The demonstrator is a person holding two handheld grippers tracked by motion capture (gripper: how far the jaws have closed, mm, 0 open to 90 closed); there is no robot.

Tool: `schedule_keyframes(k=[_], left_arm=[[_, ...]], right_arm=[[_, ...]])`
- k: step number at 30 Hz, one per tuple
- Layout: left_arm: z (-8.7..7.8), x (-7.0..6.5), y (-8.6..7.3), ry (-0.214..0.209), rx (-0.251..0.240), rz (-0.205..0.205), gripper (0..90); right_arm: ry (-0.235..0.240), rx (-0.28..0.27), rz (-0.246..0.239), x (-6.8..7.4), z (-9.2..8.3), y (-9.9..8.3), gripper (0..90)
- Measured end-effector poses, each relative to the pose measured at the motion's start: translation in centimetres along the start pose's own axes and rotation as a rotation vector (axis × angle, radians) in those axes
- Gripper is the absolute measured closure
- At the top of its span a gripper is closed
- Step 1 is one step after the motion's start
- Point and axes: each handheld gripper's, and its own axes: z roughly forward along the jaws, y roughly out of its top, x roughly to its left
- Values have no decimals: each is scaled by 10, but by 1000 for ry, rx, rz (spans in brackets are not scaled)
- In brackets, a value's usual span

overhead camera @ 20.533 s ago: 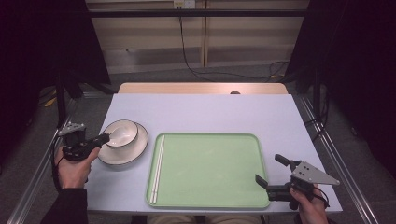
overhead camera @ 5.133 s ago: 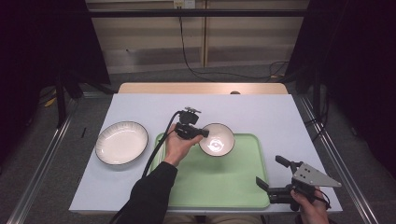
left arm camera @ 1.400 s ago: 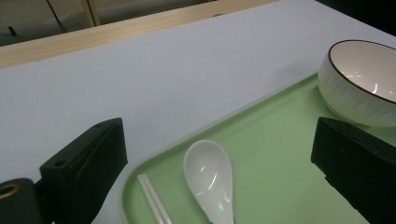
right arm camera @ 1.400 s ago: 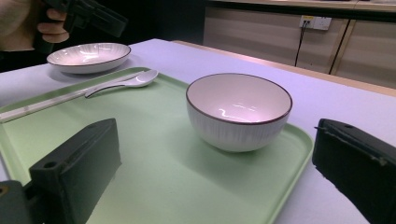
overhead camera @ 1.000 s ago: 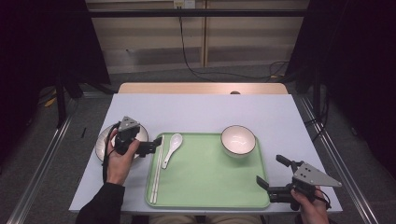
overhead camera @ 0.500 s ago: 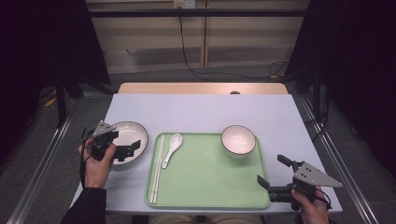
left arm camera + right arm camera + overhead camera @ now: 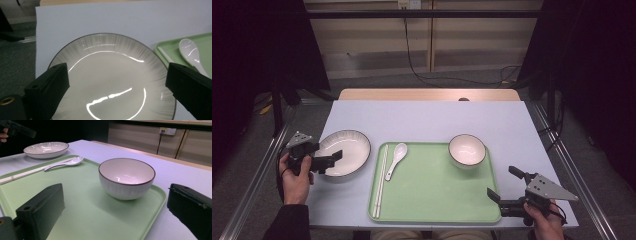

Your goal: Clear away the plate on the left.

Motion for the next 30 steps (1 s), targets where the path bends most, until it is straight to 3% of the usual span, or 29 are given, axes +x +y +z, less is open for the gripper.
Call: schedule_keyframes(k=[4,8,10,16,19,20,25,26,30], left_arm=[[1,14,-6,33,62,2,51],[2,33,-9,-22,78,-59,66],[6,41,-12,-11,94,-72,73],[11,57,-16,14,81,-96,254],[17,66,-23,19,109,-123,365],[19,69,-26,51,118,-136,383],[21,70,-27,6,118,-169,528],[22,70,-26,-12,121,-161,543],[31,65,-25,-2,137,-169,559]], right_arm=[[2,-2,-6,0,0,0,6],[3,3,-8,0,0,0,6],[10,3,-14,0,0,0,6],[10,6,-8,1,2,0,6],[8,7,-5,1,1,0,6],[9,8,-5,1,1,0,6],[16,7,-9,1,1,0,6],[16,10,-10,1,2,0,6],[17,8,-15,1,1,0,5]])
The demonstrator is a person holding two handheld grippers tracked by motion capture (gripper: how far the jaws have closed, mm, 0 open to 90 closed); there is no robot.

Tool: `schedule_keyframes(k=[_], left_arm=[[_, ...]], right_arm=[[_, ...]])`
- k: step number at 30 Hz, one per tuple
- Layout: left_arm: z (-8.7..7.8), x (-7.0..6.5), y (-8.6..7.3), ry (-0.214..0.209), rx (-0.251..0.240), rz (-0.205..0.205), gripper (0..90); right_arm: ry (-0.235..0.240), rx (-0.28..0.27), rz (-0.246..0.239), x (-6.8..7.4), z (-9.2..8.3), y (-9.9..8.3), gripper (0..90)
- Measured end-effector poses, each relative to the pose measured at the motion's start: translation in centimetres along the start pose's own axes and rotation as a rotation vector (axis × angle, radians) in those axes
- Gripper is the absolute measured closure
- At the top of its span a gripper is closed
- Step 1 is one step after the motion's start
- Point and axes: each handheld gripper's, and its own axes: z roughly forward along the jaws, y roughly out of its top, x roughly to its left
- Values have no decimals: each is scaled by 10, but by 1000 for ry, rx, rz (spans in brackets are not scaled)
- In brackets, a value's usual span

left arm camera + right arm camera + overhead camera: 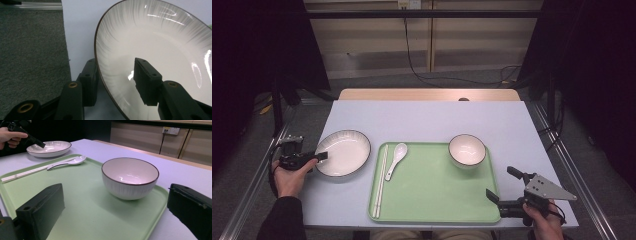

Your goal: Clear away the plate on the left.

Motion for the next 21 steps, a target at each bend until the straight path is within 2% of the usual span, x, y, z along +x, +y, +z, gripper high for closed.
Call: schedule_keyframes(k=[2,3,4,7,9,13,14,16,18,19,20,21], left_arm=[[3,2,1,-8,2,-24,606],[4,4,1,-16,9,-15,598],[5,5,1,-25,-2,-44,606],[7,12,0,-69,-7,-83,633],[8,13,-1,-75,-25,-100,638],[9,17,-2,-99,-25,-90,641],[9,16,-2,-100,-27,-91,641],[9,17,-1,-101,-23,-99,641],[10,19,1,-111,-12,-123,651],[11,20,2,-113,-3,-146,666],[12,22,2,-133,-12,-181,688],[12,25,3,-139,-5,-196,706]], right_arm=[[-5,1,4,0,0,0,5],[-5,2,5,0,0,0,5],[-4,3,6,0,0,0,5],[-2,6,4,0,0,0,5],[-4,3,0,0,0,0,5],[-6,4,-4,0,0,0,5],[6,6,-6,0,0,0,5],[0,2,-4,1,0,0,5],[6,6,-5,0,0,0,5],[8,7,-5,0,0,0,5],[-2,7,-7,1,0,0,5],[0,7,-10,1,1,0,5]])
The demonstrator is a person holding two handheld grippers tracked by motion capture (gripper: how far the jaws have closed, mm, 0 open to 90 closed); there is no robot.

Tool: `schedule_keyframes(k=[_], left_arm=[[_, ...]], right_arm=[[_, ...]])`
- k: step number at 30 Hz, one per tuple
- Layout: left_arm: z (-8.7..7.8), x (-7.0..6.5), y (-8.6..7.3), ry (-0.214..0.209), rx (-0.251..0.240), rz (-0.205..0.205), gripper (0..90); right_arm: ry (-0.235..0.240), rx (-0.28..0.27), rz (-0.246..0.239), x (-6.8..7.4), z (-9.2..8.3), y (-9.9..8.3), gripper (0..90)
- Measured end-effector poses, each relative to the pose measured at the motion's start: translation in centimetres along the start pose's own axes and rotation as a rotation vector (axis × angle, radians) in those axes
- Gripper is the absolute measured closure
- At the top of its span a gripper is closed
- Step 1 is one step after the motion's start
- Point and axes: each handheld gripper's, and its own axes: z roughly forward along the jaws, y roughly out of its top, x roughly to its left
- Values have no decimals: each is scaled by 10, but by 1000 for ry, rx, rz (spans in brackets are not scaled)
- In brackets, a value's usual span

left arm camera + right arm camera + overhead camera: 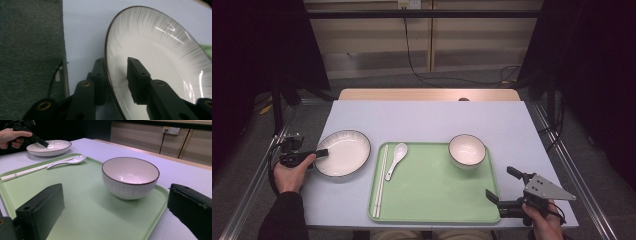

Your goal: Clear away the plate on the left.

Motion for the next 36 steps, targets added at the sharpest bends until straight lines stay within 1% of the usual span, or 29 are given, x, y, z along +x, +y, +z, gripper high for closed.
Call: schedule_keyframes(k=[1,3,4,5,6,7,8,9,10,11,12,15,16,17,19,20,21,22,23,26,27,28,29,30,31,32,33,34,36], left_arm=[[1,2,-1,-10,-16,-27,719],[1,5,-1,-33,-11,-58,736],[2,7,-1,-59,-26,-81,745],[2,9,-2,-65,-30,-101,756],[3,9,-2,-72,-40,-117,764],[3,10,-1,-73,-39,-133,769],[4,10,-1,-74,-49,-152,777],[4,9,-1,-60,-49,-161,783],[4,9,0,-60,-39,-169,789],[4,9,0,-54,-42,-162,791],[4,9,-1,-68,-56,-177,795],[3,12,-2,-96,-72,-224,825],[2,13,-2,-98,-67,-224,833],[1,13,-2,-105,-81,-223,839],[0,10,0,-91,-76,-226,842],[0,8,2,-83,-86,-225,843],[0,7,3,-79,-86,-220,844],[-1,5,3,-85,-92,-217,844],[-2,4,4,-83,-96,-206,845],[-3,-1,6,-66,-103,-192,845],[-4,-3,7,-40,-94,-181,846],[-5,-6,8,-35,-97,-179,846],[-6,-8,9,-38,-105,-166,845],[-7,-10,10,-39,-117,-172,844],[-8,-12,10,-28,-108,-169,842],[-9,-13,10,-32,-123,-166,842],[-10,-15,11,-21,-118,-171,840],[-10,-16,11,-27,-124,-164,840],[-10,-19,12,-33,-127,-169,837]], right_arm=[[0,-1,2,0,0,0,5],[1,0,3,0,0,0,5],[0,2,8,-1,0,0,5],[-1,-1,13,-1,1,0,5],[0,-1,7,-1,1,0,5],[0,0,11,-1,2,0,5],[4,-1,11,-1,2,0,5],[4,-2,8,-1,2,0,5],[5,-2,11,-1,2,0,5],[4,-1,6,-1,2,0,5],[-4,2,-1,-1,1,0,5],[-5,-1,5,-2,2,-1,5],[-10,2,3,-3,2,-1,5],[-12,3,6,-3,1,-1,5],[-12,1,12,-4,1,-1,5],[-10,1,11,-4,1,-1,5],[-12,1,11,-4,1,-2,5],[-14,0,14,-4,2,-2,5],[-15,1,16,-5,2,-2,5],[-18,-1,22,-5,2,-2,5],[-17,-1,23,-5,2,-2,5],[-20,-2,22,-6,2,-2,5],[-15,-2,22,-5,2,-2,5],[-14,-2,22,-5,2,-2,5],[-14,-1,21,-5,2,-2,5],[-14,-3,23,-5,2,-2,5],[-13,-4,22,-5,2,-2,5],[-12,-2,21,-5,2,-1,5],[-11,0,22,-4,2,-1,5]])
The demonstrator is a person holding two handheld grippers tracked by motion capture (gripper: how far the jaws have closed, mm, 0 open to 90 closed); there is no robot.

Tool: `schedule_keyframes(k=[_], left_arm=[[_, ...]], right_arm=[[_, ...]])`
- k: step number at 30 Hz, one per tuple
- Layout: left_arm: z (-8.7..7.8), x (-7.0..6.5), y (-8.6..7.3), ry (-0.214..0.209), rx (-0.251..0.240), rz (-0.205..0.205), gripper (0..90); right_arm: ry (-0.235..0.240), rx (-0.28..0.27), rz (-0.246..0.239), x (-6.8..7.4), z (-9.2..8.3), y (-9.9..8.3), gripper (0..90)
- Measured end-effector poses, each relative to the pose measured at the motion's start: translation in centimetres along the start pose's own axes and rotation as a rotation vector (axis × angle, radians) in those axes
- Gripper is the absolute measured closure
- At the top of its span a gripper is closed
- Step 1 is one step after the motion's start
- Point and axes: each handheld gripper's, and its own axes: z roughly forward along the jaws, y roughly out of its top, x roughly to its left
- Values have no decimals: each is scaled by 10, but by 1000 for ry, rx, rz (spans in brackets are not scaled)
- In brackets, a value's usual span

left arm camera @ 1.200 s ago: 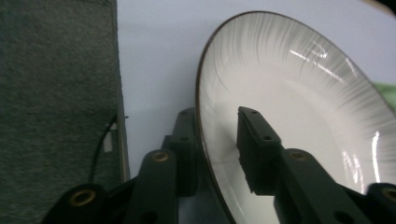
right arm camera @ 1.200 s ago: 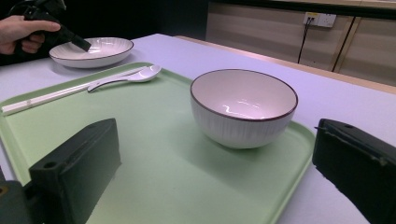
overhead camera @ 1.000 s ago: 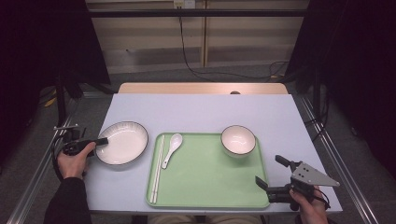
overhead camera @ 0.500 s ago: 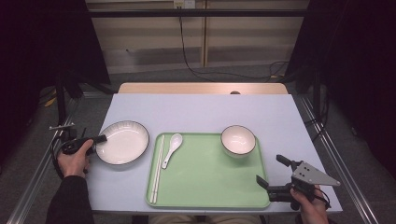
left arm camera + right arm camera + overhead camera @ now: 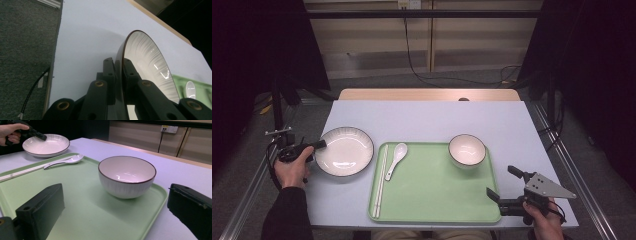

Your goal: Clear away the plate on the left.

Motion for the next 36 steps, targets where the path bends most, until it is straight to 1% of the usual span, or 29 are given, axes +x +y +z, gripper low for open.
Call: schedule_keyframes(k=[1,2,3,4,5,6,7,9,10,11,12,13,14,15,16,18,19,20,21,22,24,27,28,29,30,32,33,34,36], left_arm=[[0,-2,0,14,3,12,837],[-1,-3,1,3,-1,10,837],[-1,-3,1,6,7,18,835],[-1,-4,1,12,3,22,835],[-2,-5,1,3,0,12,833],[-2,-7,1,0,-7,15,830],[-3,-7,2,0,-3,31,830],[-5,-9,2,0,-7,26,826],[-5,-9,2,0,-15,14,825],[-6,-9,3,2,-20,16,827],[-7,-10,2,4,-31,1,826],[-8,-9,4,7,-18,4,825],[-9,-10,4,7,-34,0,825],[-11,-10,4,2,-35,-11,825],[-13,-10,5,-1,-39,3,823],[-15,-12,5,-9,-46,3,823],[-15,-14,6,0,-46,-2,822],[-16,-14,6,-6,-47,0,822],[-17,-15,6,-12,-41,15,822],[-17,-16,6,-18,-45,9,821],[-19,-19,7,-19,-41,16,821],[-21,-24,8,-36,-44,23,820],[-22,-25,8,-33,-47,34,819],[-22,-28,8,-32,-56,26,820],[-24,-29,9,-45,-42,38,819],[-26,-32,9,-43,-50,46,819],[-27,-34,9,-55,-49,43,819],[-28,-35,9,-65,-46,51,818],[-29,-39,9,-64,-51,49,819]], right_arm=[[1,1,-8,0,0,0,5],[1,1,-9,0,0,0,5],[1,4,-10,0,-1,0,5],[5,0,-6,0,-1,0,5],[2,1,-4,1,-1,0,5],[4,1,-10,1,-1,0,5],[0,0,-8,1,-1,1,5],[1,-2,-5,2,-1,1,5],[3,-2,-6,2,-1,1,5],[1,0,-13,2,-1,1,5],[3,0,-14,2,-1,1,5],[2,2,-14,2,-1,1,5],[2,-1,-14,2,-1,1,5],[4,2,-15,2,-2,1,5],[0,0,-13,2,-2,1,3],[-4,1,-14,1,-2,1,3],[-4,-1,-15,1,-2,1,3],[-4,1,-16,1,-2,1,3],[-2,0,-10,2,-1,1,3],[-4,0,-12,2,-1,1,3],[-1,1,-16,2,-2,1,3],[2,1,-14,2,-2,1,3],[0,1,-16,1,-2,1,3],[2,0,-14,2,-2,1,3],[0,0,-15,2,-2,1,3],[-3,2,-14,1,-2,1,3],[-2,1,-12,1,-2,1,3],[-2,1,-11,2,-2,1,3],[-4,0,-14,1,-2,1,3]])
